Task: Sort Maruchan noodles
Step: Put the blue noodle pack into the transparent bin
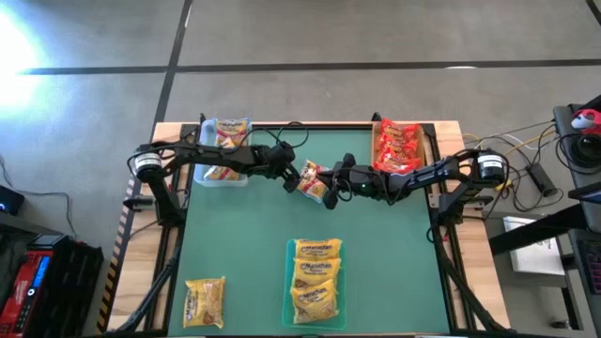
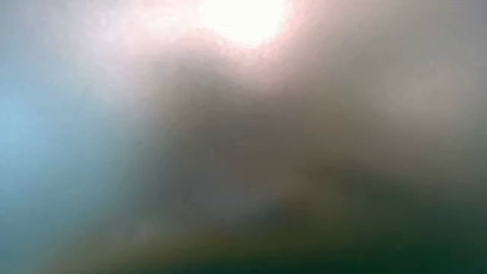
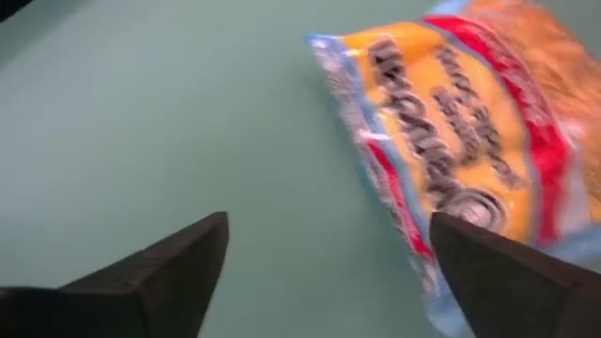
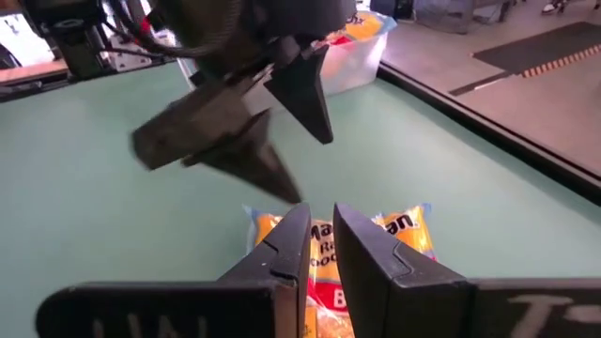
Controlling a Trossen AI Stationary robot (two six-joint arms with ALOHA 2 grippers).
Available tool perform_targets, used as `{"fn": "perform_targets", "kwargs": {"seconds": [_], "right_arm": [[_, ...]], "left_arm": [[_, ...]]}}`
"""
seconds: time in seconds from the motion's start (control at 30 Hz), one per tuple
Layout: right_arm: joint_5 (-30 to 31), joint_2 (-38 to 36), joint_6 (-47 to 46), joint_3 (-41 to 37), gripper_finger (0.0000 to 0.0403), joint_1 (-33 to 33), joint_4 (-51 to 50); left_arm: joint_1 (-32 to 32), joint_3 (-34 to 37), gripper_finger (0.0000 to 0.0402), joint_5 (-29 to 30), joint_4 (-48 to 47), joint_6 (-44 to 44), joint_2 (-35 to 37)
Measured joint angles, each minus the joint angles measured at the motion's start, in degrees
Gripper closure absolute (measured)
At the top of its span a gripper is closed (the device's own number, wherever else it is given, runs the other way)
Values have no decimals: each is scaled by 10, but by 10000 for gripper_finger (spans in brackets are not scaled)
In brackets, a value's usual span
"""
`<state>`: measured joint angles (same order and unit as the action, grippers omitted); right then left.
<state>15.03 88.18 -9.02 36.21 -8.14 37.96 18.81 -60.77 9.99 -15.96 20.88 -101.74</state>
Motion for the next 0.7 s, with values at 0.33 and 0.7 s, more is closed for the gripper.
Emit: {"fn": "perform_targets", "kwargs": {"seconds": [0.33,0.7], "right_arm": [[0,0,0,2,360,0,0],[0,0,0,2,360,0,0]], "left_arm": [[1,14,32,-69,7,9,26],[1,20,70,-110,29,24,26]]}}
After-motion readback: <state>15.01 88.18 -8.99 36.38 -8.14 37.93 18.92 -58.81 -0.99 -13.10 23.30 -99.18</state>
